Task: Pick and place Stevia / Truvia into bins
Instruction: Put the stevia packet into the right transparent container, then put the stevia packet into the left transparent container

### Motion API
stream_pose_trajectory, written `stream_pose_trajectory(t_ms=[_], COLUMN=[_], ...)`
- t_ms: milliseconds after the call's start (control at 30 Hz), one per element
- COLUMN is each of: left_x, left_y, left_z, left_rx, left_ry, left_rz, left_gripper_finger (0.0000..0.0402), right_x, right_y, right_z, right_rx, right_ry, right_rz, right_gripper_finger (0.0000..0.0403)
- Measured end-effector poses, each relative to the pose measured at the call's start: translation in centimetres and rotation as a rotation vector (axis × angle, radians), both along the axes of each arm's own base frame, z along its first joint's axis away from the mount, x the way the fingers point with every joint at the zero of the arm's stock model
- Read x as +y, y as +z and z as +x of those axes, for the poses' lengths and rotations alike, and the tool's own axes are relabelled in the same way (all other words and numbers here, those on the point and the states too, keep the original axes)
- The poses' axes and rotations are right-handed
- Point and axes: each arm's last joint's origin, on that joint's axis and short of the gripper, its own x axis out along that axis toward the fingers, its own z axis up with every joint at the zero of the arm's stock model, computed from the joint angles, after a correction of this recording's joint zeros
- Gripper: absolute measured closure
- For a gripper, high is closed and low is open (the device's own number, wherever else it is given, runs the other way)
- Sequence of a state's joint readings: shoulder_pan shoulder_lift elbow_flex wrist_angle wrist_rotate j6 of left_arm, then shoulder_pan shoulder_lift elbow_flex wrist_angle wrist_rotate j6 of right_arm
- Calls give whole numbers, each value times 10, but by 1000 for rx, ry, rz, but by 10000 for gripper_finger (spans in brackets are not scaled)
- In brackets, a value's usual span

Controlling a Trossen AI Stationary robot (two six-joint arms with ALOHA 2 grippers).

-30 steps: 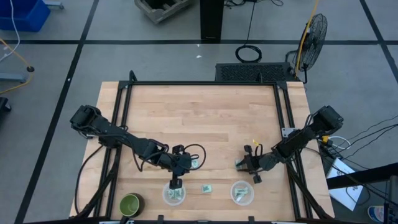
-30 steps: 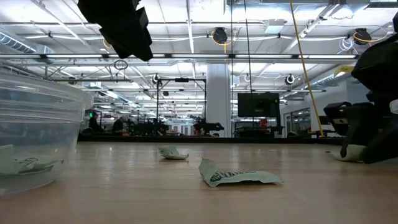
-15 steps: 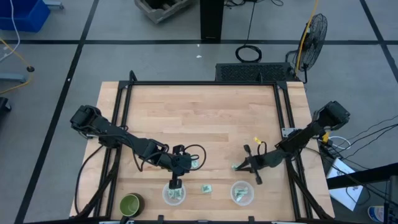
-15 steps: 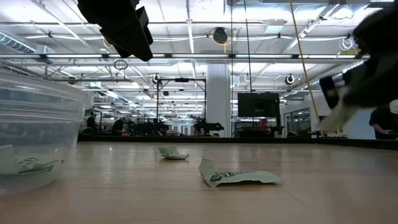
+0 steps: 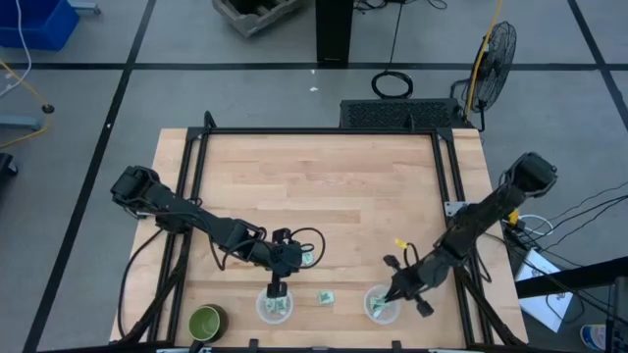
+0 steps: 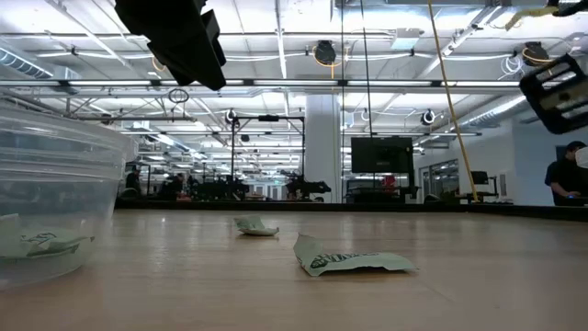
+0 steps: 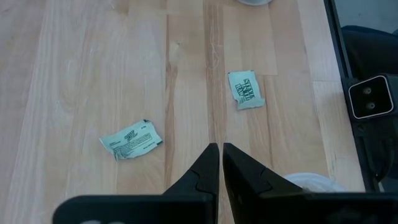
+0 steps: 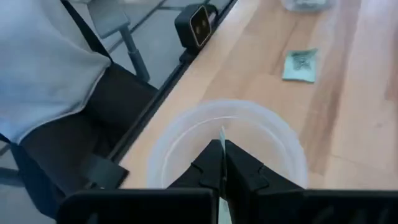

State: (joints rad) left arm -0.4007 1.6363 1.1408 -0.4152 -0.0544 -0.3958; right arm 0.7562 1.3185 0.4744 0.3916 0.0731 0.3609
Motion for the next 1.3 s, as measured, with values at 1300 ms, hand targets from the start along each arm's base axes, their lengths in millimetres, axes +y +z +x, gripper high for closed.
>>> stream_pose_trajectory(t_ms=[1300], left_x=[5], left_y=[-4], left_z=[6], left_rx=[-38], left_ry=[24], left_rz=[94], left_gripper_finger=[376], right_x=[0], right_y=[28], right_z=[14], right_rx=[-289], right_ry=[6], right_rz=[-92], right_gripper_finger=[288])
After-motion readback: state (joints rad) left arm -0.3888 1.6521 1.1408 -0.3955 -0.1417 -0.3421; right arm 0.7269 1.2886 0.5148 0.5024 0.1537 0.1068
